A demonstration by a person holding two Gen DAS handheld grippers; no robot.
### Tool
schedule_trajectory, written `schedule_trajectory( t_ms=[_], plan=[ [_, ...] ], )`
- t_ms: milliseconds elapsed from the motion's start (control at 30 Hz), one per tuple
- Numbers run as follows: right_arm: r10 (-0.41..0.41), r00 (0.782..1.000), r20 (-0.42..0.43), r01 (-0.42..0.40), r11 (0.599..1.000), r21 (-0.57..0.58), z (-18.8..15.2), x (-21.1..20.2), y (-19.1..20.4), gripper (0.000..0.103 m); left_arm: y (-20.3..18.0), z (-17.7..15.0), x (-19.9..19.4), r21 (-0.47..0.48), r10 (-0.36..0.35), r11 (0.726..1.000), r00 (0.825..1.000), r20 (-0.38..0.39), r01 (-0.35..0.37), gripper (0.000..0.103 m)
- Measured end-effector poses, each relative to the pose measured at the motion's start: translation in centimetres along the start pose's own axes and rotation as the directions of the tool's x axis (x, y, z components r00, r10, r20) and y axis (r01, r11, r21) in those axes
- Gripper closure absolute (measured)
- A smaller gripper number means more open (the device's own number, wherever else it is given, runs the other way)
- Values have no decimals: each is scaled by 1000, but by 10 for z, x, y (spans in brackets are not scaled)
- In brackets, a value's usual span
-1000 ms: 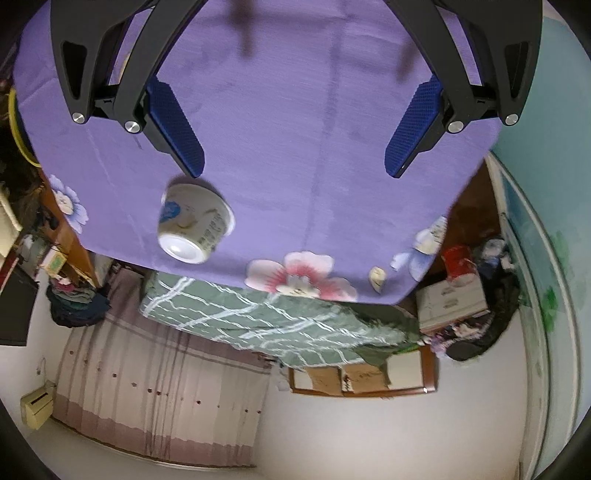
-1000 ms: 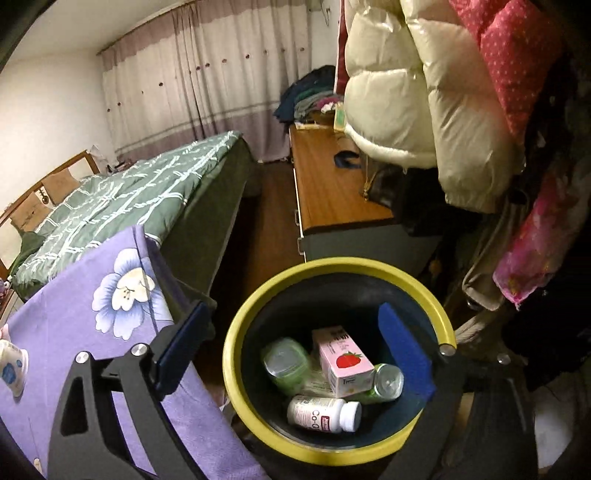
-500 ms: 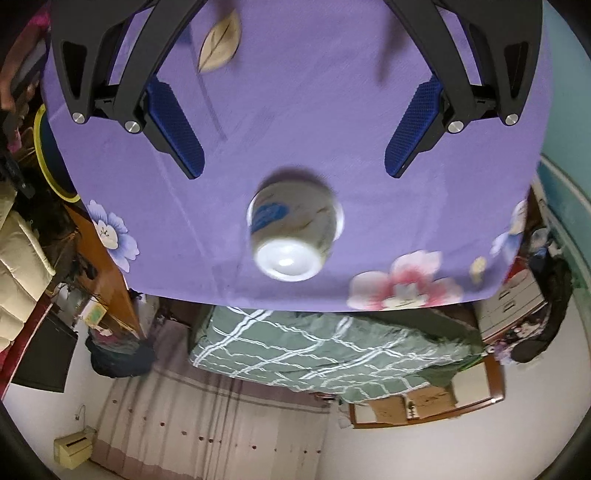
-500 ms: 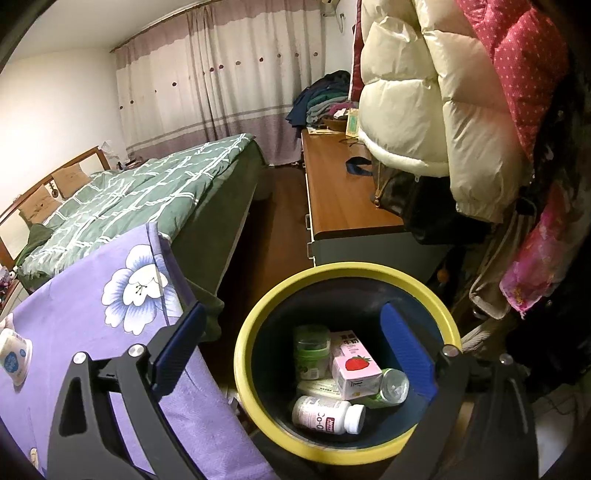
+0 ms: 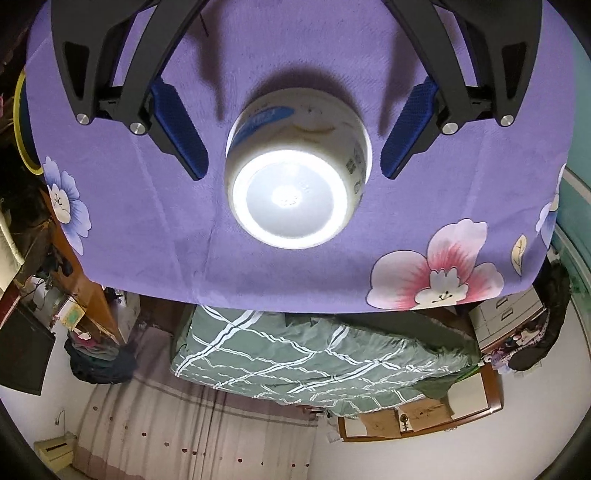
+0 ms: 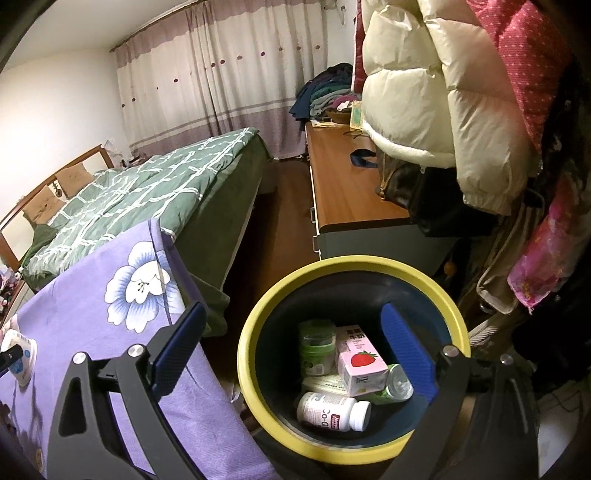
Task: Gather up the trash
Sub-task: 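Grasp the white cup-shaped container with the left gripper and lift it, then carry the white container over the bin and open the left gripper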
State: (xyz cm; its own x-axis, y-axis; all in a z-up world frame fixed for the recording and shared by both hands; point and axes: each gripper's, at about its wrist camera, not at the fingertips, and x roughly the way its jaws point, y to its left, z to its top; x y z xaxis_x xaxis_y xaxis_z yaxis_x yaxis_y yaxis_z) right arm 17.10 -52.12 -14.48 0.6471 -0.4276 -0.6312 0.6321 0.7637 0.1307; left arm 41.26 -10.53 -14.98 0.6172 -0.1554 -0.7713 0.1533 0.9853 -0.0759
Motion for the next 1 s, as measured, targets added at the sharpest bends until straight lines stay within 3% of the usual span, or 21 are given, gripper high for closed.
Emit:
schedule_trajectory(
  t_ms=[67, 233, 533, 767, 1000],
  plan=[
    [3, 1000, -2, -3, 1000, -3, 0, 0, 1, 12, -1, 3, 7, 5, 2, 1000, 1000, -14, -2, 20],
    [5, 1000, -14, -5, 1000, 0, 0, 2, 0, 12, -2, 7, 15, 17, 11, 1000, 1000, -12, -11, 22],
    [23, 999, 36, -24, 1000, 18, 3, -14, -6, 12, -34, -1, -21, 82, -47, 996, 998, 46, 43, 22],
    [27, 996, 83, -26, 1000, -18, 6, -54, -50, 12, -117, -16, -49, 216, -172, 963, 985, 19, 164, 22],
    [-5, 994, 107, 7, 1000, -17, -9, -89, -104, 12, -242, -42, -69, 348, -326, 880, 944, -53, 323, 22]
  ],
)
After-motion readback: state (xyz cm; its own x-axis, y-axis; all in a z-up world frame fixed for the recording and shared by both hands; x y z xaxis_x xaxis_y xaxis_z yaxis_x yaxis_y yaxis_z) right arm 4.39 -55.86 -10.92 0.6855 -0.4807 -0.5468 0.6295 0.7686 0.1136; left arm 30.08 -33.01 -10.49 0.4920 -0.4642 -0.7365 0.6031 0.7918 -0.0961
